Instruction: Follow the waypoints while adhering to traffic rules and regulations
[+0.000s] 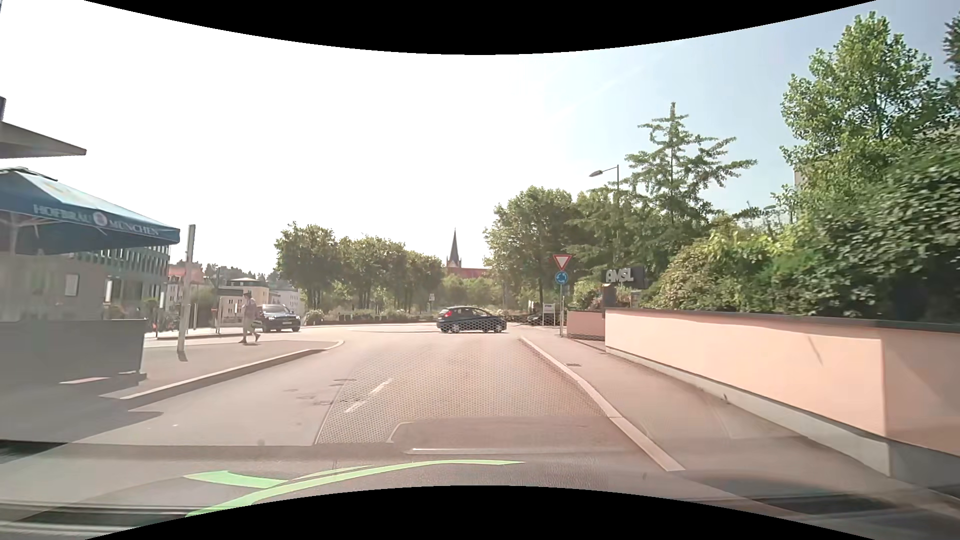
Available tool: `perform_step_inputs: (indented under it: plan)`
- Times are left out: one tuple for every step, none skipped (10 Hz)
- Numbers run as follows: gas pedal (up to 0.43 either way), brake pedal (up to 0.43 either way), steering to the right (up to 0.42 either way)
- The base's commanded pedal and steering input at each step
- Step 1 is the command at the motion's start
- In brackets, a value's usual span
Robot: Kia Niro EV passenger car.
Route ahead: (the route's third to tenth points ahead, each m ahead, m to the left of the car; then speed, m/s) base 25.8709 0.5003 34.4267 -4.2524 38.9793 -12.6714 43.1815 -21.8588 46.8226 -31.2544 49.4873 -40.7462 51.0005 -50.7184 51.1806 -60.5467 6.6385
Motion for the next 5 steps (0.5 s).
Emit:
perform_step_inputs:
  plan:
    - [0.000, 0.000, 0.010]
    - [0.000, 0.000, 0.008]
    - [0.000, 0.000, 0.006]
    - [0.000, 0.000, 0.005]
    - [0.000, 0.018, 0.005]
